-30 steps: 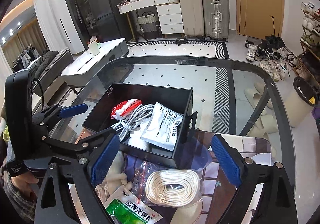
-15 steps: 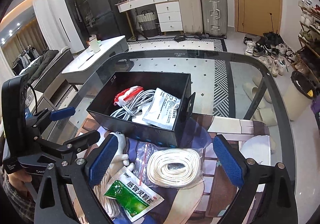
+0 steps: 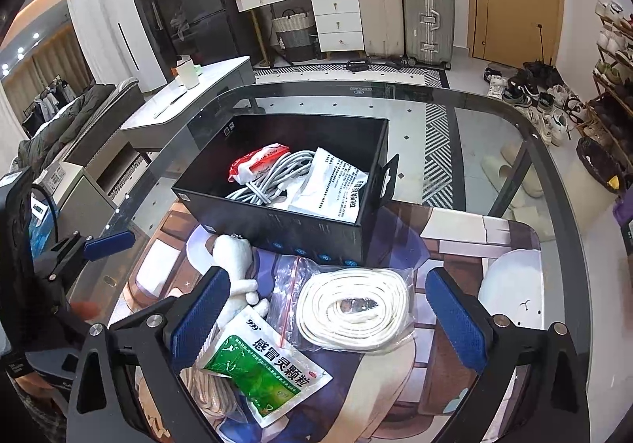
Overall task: Organize soft objects
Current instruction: 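Withdraw both open grippers up and away from the black box, then move the left tool to the white rope bag while the right tool moves to the strap bag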
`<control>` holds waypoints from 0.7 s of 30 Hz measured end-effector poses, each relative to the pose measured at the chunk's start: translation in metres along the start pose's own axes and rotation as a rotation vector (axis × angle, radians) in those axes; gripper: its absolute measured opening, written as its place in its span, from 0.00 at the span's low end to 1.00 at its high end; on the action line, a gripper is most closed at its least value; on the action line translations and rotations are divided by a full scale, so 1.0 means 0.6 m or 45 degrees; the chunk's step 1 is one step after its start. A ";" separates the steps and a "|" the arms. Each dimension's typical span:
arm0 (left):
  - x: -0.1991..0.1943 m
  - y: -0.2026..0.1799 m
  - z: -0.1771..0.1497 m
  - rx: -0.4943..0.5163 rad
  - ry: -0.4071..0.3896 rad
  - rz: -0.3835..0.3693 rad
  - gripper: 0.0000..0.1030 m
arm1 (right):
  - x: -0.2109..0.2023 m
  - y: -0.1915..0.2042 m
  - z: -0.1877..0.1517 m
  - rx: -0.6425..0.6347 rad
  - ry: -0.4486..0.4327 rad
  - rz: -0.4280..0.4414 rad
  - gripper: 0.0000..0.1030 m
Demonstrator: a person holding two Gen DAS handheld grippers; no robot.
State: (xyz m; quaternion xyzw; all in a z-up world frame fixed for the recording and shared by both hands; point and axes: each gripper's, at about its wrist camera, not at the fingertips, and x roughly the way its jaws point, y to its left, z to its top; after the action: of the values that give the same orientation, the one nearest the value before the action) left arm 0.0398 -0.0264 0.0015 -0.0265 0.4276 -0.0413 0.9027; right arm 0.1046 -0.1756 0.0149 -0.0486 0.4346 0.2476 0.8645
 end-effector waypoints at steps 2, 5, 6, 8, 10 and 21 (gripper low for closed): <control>-0.001 -0.002 -0.007 0.005 0.011 0.008 1.00 | 0.002 0.000 -0.004 0.013 0.007 0.005 0.98; -0.007 -0.006 -0.016 0.001 0.006 0.018 1.00 | 0.001 0.008 -0.011 -0.006 0.011 0.005 0.98; -0.009 -0.007 -0.019 -0.007 0.004 0.015 1.00 | 0.001 0.009 -0.014 -0.008 0.013 0.004 0.98; -0.014 -0.011 -0.025 -0.020 -0.002 -0.003 1.00 | 0.001 0.007 -0.017 0.005 0.012 0.008 0.98; -0.019 -0.017 -0.033 -0.018 -0.004 -0.004 1.00 | -0.001 0.005 -0.018 0.018 0.009 0.015 0.98; -0.022 -0.027 -0.070 -0.039 0.016 -0.011 1.00 | -0.002 0.001 -0.030 0.026 0.023 0.010 0.98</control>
State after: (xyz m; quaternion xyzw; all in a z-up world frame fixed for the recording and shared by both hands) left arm -0.0021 -0.0416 -0.0135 -0.0418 0.4337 -0.0389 0.8993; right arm 0.0904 -0.1811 0.0049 -0.0403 0.4452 0.2460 0.8600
